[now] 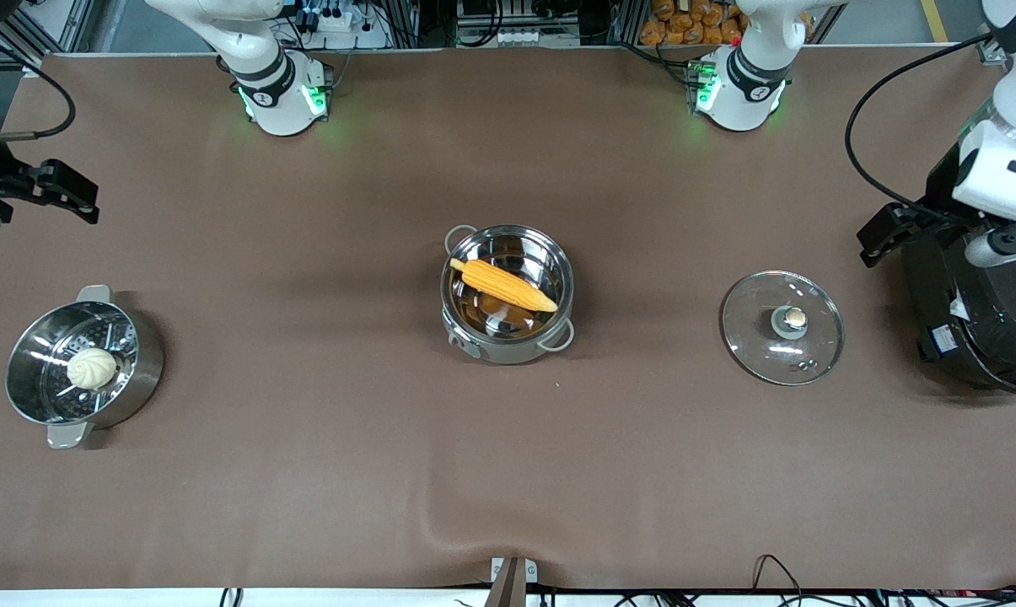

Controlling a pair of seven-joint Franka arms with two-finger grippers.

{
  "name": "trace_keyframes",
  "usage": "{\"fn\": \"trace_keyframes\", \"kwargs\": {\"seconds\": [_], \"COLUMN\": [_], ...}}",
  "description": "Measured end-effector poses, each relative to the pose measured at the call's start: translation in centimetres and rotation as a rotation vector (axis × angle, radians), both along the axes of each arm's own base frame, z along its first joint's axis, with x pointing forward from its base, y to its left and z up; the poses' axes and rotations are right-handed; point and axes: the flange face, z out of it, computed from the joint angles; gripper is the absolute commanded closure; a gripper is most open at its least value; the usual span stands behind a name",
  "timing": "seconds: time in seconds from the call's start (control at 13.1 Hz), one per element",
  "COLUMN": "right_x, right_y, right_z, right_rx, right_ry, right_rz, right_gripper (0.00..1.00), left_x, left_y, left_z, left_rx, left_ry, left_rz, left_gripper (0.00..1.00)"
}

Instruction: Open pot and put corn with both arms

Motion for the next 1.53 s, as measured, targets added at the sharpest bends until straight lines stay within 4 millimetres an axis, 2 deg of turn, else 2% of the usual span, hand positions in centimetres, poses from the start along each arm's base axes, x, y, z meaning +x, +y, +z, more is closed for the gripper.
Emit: {"fn": "trace_keyframes", "kwargs": {"seconds": [0.23, 0.38, 0.69, 0.84, 0.99, 1.38, 1.53], "right_x": [0.0, 0.2, 0.4, 0.6, 0.7, 1.1, 1.2], "right_y": [0.9, 1.3, 1.1, 1.6, 2.1, 1.8, 1.8], "right_z": [0.0, 0.1, 0.3, 0.4, 0.5, 0.1, -0.1], "right_rx": [0.001, 0.002, 0.111, 0.122, 0.124, 0.125, 0.124], "right_ry": [-0.003, -0.020, -0.045, -0.063, -0.071, -0.079, -0.074], "right_rz": [0.009, 0.011, -0.111, -0.119, -0.118, -0.170, -0.150], "right_gripper": [0.00, 0.00, 0.00, 0.00, 0.00, 0.00, 0.00], "left_x": [-0.2, -0.5, -1.3, -1.8, -1.8, -2.4, -2.4], "left_y": [0.4, 1.0, 1.1, 0.8, 1.6, 1.5, 2.1], "left_z": [0.1, 1.2, 2.3, 2.7, 3.0, 3.8, 3.9], "left_rx": [-0.010, -0.045, -0.114, -0.115, -0.115, -0.115, -0.116], "left_ry": [0.024, 0.034, 0.091, 0.115, 0.121, 0.121, 0.118], "left_rz": [0.011, 0.025, 0.028, 0.022, 0.028, 0.014, 0.021], "left_gripper": [0.00, 0.00, 0.00, 0.00, 0.00, 0.00, 0.00]}}
